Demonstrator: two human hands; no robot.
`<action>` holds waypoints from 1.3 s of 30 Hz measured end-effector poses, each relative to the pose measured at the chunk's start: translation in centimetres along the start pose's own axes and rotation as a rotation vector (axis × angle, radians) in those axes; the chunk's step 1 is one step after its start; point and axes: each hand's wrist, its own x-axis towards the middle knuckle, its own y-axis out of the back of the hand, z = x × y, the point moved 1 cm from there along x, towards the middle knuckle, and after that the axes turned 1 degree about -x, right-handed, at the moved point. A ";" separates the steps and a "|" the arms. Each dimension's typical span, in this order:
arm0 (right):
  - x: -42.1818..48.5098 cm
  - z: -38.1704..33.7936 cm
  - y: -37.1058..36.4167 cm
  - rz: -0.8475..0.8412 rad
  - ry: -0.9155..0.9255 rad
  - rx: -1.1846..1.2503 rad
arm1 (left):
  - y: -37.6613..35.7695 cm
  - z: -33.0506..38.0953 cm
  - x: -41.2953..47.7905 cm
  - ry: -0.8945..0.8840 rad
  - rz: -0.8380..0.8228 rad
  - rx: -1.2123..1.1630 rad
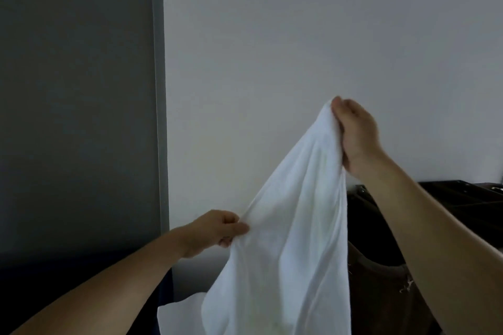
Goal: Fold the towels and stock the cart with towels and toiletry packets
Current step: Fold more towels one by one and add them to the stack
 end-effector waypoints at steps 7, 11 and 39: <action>-1.6 3.5 1.6 -0.378 -0.047 -0.667 | 1.5 5.9 1.5 -0.172 0.376 -0.180; -6.0 4.6 -1.1 -0.552 -0.260 -0.139 | -0.3 12.0 1.7 -0.448 0.249 0.180; -2.5 6.5 -2.5 -0.449 -0.195 -0.715 | 1.9 12.4 2.6 -0.341 0.658 0.203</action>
